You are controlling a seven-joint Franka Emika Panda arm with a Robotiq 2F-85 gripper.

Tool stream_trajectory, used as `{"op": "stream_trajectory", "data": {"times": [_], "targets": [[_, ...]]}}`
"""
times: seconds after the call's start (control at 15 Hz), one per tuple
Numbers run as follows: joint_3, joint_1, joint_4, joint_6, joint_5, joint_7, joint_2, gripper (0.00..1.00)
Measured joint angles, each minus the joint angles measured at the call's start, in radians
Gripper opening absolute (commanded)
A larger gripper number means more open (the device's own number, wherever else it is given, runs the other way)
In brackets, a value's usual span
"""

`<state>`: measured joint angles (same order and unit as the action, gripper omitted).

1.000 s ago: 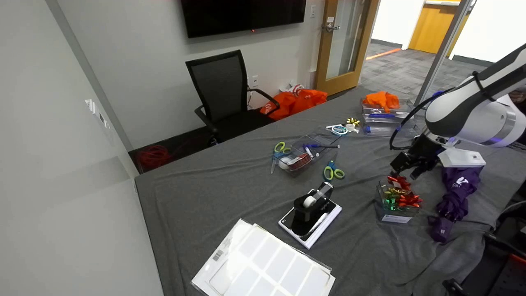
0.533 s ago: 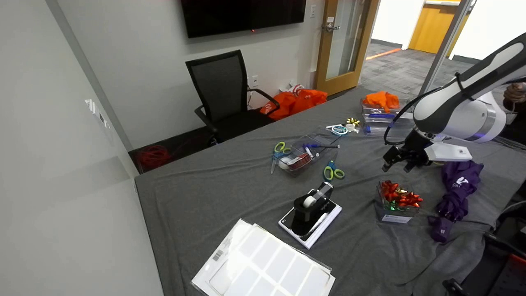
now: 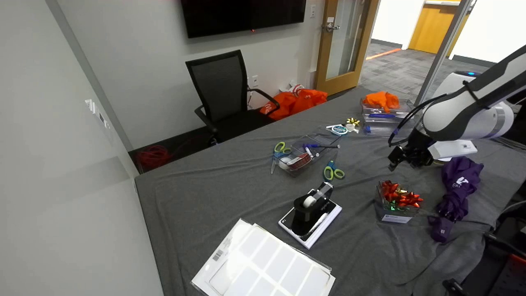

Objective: Move the red ribbon from the right tray to the left tray

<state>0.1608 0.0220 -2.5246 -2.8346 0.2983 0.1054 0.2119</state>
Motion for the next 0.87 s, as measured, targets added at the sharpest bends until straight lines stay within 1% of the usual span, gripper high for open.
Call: {"op": "stream_trajectory", "data": {"times": [0.2, 0.33, 0.53, 0.87], "targets": [[0.023, 0.002, -0.028, 0.02, -0.18, -0.11, -0.067, 1.0], [0.026, 0.01, -0.044, 0.054, -0.238, -0.134, -0.122, 1.0], [0.025, 0.02, -0.068, 0.113, -0.276, -0.135, -0.208, 1.0], [0.016, 0.025, -0.108, 0.21, -0.281, -0.131, -0.323, 1.0]]}}
